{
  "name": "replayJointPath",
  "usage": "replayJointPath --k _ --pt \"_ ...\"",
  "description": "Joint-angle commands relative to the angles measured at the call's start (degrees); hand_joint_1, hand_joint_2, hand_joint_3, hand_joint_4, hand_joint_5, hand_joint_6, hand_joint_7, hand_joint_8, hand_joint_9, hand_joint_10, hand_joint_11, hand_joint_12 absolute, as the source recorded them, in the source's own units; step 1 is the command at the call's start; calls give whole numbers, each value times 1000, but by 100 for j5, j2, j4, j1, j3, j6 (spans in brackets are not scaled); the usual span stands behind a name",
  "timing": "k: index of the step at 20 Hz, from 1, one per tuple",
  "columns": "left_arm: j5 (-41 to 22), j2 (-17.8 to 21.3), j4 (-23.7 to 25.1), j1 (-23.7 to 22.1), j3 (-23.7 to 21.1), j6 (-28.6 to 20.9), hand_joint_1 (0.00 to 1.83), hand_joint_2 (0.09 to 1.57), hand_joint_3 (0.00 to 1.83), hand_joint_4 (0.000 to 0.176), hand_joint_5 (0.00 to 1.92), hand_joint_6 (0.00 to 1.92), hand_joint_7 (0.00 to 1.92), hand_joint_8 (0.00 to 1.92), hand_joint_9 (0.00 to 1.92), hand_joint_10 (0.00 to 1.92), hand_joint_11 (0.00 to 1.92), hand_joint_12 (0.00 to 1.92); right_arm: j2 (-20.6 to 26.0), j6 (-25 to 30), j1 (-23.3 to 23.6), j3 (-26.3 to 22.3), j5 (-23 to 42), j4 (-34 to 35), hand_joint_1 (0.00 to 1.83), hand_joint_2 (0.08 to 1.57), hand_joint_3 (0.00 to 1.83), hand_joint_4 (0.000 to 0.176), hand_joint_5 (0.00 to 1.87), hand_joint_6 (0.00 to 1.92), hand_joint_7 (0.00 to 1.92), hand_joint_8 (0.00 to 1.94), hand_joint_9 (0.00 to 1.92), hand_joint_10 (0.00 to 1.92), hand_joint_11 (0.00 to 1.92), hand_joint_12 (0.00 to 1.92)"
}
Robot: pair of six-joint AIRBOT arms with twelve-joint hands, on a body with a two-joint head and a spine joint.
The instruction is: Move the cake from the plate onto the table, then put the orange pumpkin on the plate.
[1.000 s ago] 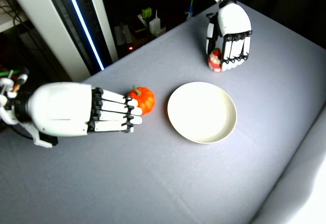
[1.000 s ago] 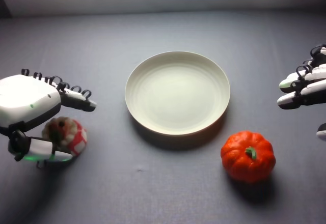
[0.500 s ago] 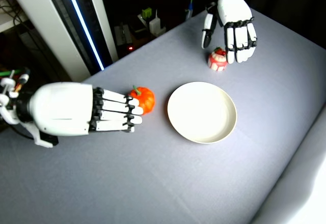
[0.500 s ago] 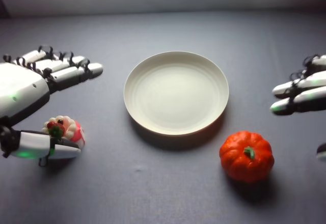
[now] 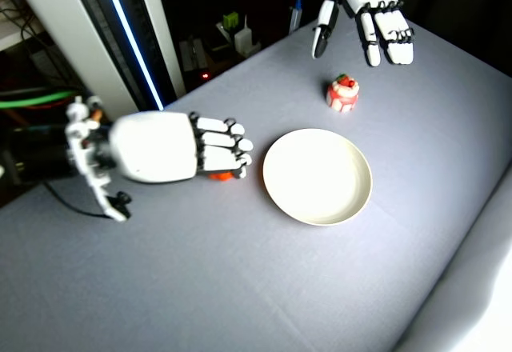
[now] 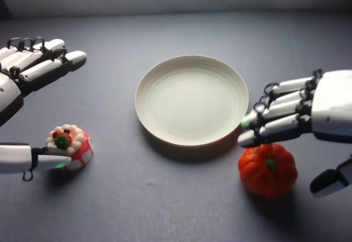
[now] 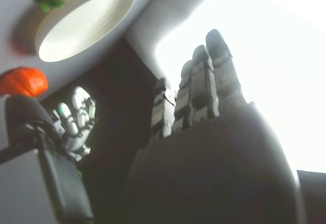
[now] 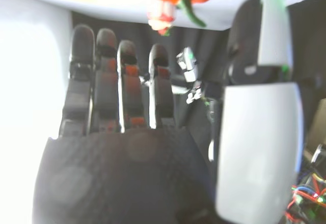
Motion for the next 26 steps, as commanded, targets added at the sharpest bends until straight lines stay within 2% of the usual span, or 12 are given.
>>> replayJointPath --k 1,4,10,12,13,14,15,16,19,22,24,26 --pt "-768 38 -101 -10 0 -25 844 879 1 126 153 4 42 1 102 3 0 603 -50 43 93 35 300 123 1037 836 0 59 492 0 406 1 486 10 195 1029" --pt "-782 23 -120 13 0 -39 867 855 0 133 182 5 83 6 127 6 0 654 -286 206 200 165 73 -219 1039 883 1 84 427 0 338 1 402 0 92 959" --pt "-790 3 -135 40 8 -91 894 877 4 113 248 7 125 8 142 7 0 612 -608 382 236 376 -261 -510 1072 906 0 38 485 8 444 18 581 43 270 963" --pt "-791 3 -138 41 8 -96 885 884 3 113 252 2 132 3 152 5 0 657 -626 382 236 369 -263 -513 1130 931 1 0 662 35 623 64 639 707 567 1288" --pt "-791 -2 -144 41 8 -100 871 887 2 120 249 0 129 1 144 1 0 632 -626 382 236 361 -262 -513 1208 958 3 0 811 31 612 412 680 1153 787 1322" --pt "-786 -8 -155 43 9 -119 883 889 2 113 260 4 133 2 137 0 0 624 -626 382 236 354 -261 -505 1162 1153 0 0 877 886 545 1052 818 1554 1030 1420" --pt "-783 -9 -164 55 9 -133 872 890 2 110 266 6 139 4 136 0 0 622 -624 382 236 356 -252 -460 1191 1235 0 0 777 1091 670 1546 948 1725 1144 1643" --pt "-785 -10 -173 76 8 -140 870 891 1 110 270 4 144 3 144 2 0 655 -616 382 236 368 -188 -372 1199 1255 0 0 725 1143 728 1629 1012 1802 1216 1807" --pt "-799 -10 -189 114 8 -170 856 891 0 101 266 3 142 4 131 5 0 607 -518 382 238 424 180 99 1225 1206 0 0 788 1090 850 1454 943 1499 1056 1679" --pt "-829 -9 -193 125 6 -203 853 876 0 141 255 0 128 0 122 1 0 564 -462 382 422 598 577 646 1122 1205 3 0 782 1283 613 1891 1066 1906 1248 1913" --pt "-879 -7 -193 158 5 -242 880 881 0 118 273 7 140 5 131 4 0 567 -507 321 714 766 615 882 1132 1181 0 0 837 1226 599 1939 850 1920 1009 1921" --pt "-903 -10 -195 175 1 -258 864 876 0 125 271 2 156 5 141 4 0 601 -702 307 994 1039 593 997 1242 1144 0 0 908 938 953 1286 855 1460 787 1754"
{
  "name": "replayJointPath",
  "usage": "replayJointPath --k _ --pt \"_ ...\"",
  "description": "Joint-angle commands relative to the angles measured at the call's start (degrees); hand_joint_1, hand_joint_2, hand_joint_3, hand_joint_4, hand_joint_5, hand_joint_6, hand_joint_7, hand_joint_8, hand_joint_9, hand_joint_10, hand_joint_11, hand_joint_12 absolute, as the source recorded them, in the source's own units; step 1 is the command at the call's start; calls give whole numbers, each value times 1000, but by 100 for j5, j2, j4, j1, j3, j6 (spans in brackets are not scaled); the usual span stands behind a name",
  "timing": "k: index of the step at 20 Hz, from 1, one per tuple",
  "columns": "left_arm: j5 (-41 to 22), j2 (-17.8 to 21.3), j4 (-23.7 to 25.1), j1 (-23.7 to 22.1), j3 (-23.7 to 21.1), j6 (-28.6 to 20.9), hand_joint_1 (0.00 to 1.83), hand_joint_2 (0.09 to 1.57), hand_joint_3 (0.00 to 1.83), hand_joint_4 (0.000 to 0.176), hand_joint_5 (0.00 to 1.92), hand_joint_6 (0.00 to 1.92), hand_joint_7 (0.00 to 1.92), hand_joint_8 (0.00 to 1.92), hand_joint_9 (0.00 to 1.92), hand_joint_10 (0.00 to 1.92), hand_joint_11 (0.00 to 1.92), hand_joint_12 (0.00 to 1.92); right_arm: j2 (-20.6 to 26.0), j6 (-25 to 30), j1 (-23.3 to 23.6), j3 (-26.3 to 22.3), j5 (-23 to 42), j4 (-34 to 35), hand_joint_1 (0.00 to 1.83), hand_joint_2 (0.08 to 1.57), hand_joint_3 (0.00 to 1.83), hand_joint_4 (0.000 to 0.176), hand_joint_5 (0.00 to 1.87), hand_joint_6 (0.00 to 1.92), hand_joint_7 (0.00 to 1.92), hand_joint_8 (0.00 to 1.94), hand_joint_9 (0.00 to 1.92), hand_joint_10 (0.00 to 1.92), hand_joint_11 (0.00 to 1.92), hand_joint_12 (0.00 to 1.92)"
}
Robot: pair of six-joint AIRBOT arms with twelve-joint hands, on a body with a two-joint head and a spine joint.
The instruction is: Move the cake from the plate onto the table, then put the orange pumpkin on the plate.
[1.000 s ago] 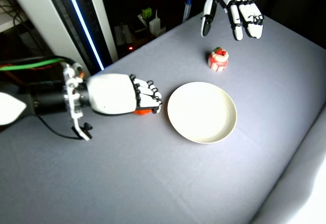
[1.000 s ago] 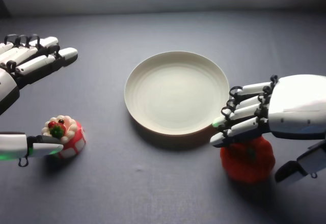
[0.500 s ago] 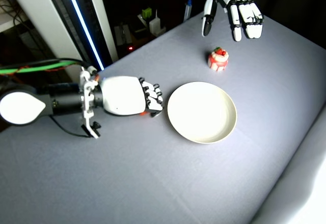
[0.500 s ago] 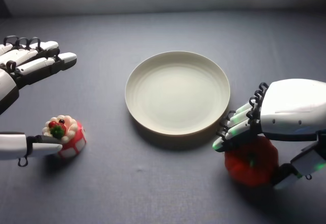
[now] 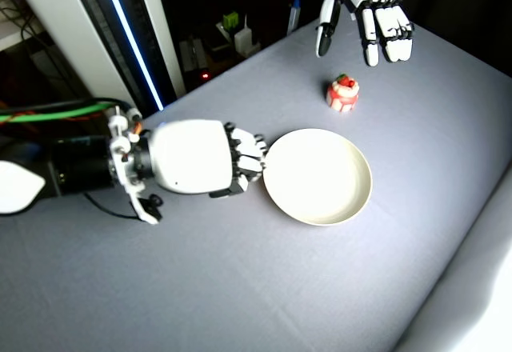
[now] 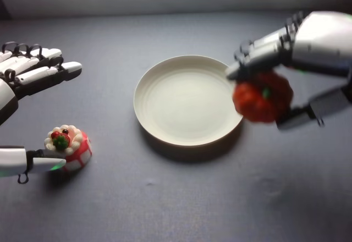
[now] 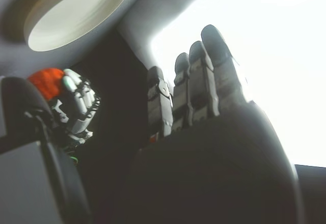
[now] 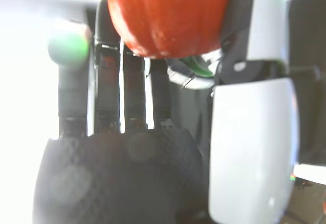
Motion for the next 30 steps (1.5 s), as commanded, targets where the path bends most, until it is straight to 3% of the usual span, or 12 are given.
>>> replayJointPath --k 1,3,5,8,9,10,12,15,18,23,26,30 --pt "-744 -2 -63 -25 3 -40 860 869 0 141 244 0 153 2 147 4 0 630 -125 12 131 79 451 263 1253 1115 0 0 926 927 1048 1086 919 1214 790 1611" --pt "-744 -15 -57 -24 18 -42 883 878 1 135 203 0 130 0 156 4 0 658 -483 12 369 386 201 240 1252 1078 0 0 977 940 1149 791 972 835 746 1247" --pt "-776 -50 -31 -32 47 -66 898 879 1 123 168 0 132 1 171 3 0 681 -944 12 651 750 -228 71 1238 1091 2 0 958 1013 1100 823 978 609 704 1158" --pt "-786 -84 8 -51 74 -122 916 901 4 93 103 2 108 0 90 3 0 379 -1344 12 799 1073 -652 -103 1218 1133 0 0 855 1117 1037 992 908 1013 735 1496" --pt "-779 -103 11 -57 95 -154 914 896 1 90 88 1 112 1 90 3 0 385 -1440 12 831 1150 -808 -193 1068 1177 0 0 831 1200 883 780 849 1014 708 1463" --pt "-772 -115 12 -63 109 -168 917 898 2 75 83 0 114 1 90 3 0 385 -1506 12 844 1195 -929 -270 972 1108 0 0 628 671 796 633 808 912 676 1382" --pt "-766 -128 13 -78 115 -169 918 881 0 69 88 1 128 2 110 5 0 470 -1608 11 846 1241 -1105 -418 794 1042 0 0 443 94 551 200 579 615 414 1235" --pt "-786 -132 22 -81 113 -189 903 892 1 50 100 1 127 3 115 2 0 508 -1690 11 845 1245 -1304 -688 664 1039 0 40 278 0 399 2 532 170 114 1221" --pt "-786 -140 20 -79 114 -195 929 879 0 59 109 1 138 3 134 7 0 568 -1693 11 843 1236 -1338 -763 675 1002 2 33 252 0 379 0 527 88 53 1266" --pt "-896 -136 6 -69 103 -259 1013 864 0 14 127 1 128 1 105 2 0 463 -1630 11 843 959 -1230 -703 626 926 0 34 168 0 317 0 416 11 0 1140" --pt "-1039 -115 -41 0 59 -301 927 851 0 0 105 1 89 3 62 3 0 366 -1082 12 840 648 -856 -353 606 858 0 163 0 0 14 0 76 6 0 534" --pt "-1378 -58 -62 110 -8 -405 829 883 8 34 0 0 0 0 0 0 19 37 -344 -215 400 185 55 647 448 771 0 176 0 0 0 0 0 0 0 158"
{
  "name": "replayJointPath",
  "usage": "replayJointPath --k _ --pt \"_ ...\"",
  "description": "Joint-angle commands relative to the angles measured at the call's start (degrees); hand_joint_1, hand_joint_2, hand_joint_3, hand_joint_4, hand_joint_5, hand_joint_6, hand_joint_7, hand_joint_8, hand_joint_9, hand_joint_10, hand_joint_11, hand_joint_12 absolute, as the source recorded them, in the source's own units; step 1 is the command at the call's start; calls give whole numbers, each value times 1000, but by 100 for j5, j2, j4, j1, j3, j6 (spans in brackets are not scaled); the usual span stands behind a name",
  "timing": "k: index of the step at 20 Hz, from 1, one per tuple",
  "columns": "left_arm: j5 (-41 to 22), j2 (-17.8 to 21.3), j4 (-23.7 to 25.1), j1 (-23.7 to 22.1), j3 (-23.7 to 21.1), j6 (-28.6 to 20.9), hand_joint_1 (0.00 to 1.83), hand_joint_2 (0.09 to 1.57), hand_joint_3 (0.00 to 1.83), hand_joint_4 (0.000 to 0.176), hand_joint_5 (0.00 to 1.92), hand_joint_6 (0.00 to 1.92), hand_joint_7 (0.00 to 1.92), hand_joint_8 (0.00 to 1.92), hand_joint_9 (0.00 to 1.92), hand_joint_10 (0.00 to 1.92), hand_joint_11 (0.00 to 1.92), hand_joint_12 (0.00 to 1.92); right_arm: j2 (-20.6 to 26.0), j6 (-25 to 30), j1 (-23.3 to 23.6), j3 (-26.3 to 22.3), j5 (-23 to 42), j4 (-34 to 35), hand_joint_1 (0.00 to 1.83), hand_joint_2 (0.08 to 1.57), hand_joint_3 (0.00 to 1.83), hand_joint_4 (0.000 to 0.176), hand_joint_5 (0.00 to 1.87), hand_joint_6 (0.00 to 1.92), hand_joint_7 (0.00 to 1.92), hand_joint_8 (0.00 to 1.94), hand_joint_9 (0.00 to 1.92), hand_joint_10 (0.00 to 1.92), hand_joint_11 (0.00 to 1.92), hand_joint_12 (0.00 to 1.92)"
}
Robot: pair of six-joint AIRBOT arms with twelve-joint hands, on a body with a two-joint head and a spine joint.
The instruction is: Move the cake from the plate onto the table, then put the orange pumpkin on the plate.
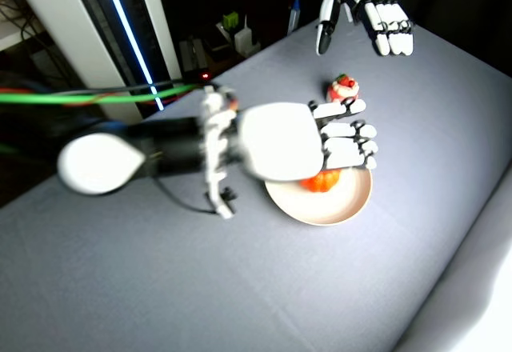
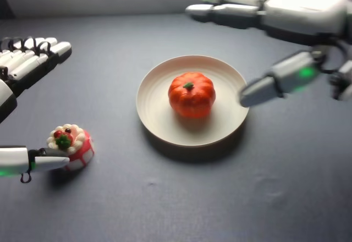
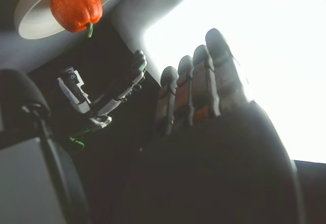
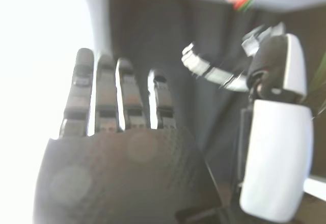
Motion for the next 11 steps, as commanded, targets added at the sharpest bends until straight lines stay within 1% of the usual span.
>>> replayJointPath --k 1,2,3,4,5,6,7,8,9,10,11 --pt "-903 52 -43 -9 -6 -65 747 883 8 65 0 0 0 0 0 0 3 7 75 -52 -12 -127 939 345 548 769 0 176 0 0 0 0 0 0 0 31" --pt "-1020 49 -43 26 -12 -107 698 889 10 77 0 0 0 0 0 0 0 1 268 -185 -135 -281 1093 537 573 780 3 176 0 0 0 0 0 0 0 5" --pt "-1094 52 -43 54 -29 -119 661 883 6 97 0 0 0 0 0 0 0 0 439 -314 -291 -411 1257 745 573 780 3 176 0 0 0 0 0 0 0 0" --pt "-1138 58 -43 76 -46 -122 673 882 5 113 0 0 0 0 0 0 3 1 599 -389 -447 -523 1457 955 680 814 16 176 0 0 0 0 0 0 0 0" --pt "-1204 62 -43 99 -58 -143 698 867 0 127 0 0 0 0 0 0 4 2 781 -412 -659 -647 1722 1190 714 836 24 176 0 0 0 0 0 0 0 0" --pt "-1271 61 -43 113 -60 -175 746 862 0 114 0 0 0 0 0 0 0 0 929 -412 -898 -771 1974 1393 711 846 26 173 0 0 0 0 0 0 0 0" --pt "-1343 50 -43 116 -60 -207 777 868 0 113 0 0 0 0 0 0 0 0 1041 -413 -1126 -888 2245 1593 746 840 19 155 0 0 0 0 0 0 0 0" --pt "-1411 30 -43 119 -65 -244 794 881 5 111 0 0 0 0 0 0 0 0 1125 -413 -1353 -1001 2558 1833 761 837 16 142 0 0 0 0 0 0 0 0" --pt "-1506 8 -43 137 -66 -301 769 893 10 103 0 0 0 0 0 0 0 0 1206 -415 -1700 -1116 3038 2159 850 817 4 149 0 0 0 0 0 0 0 0" --pt "-1594 -7 -43 166 -66 -352 752 897 11 102 0 0 0 0 0 0 0 0 1254 -416 -1987 -1201 3446 2451 865 799 0 146 0 0 0 0 0 0 0 0" --pt "-1687 -22 -43 186 -70 -393 729 900 11 105 0 0 0 0 0 0 0 0 1301 -420 -2301 -1295 3920 2779 870 814 3 146 0 0 0 0 0 0 0 0"
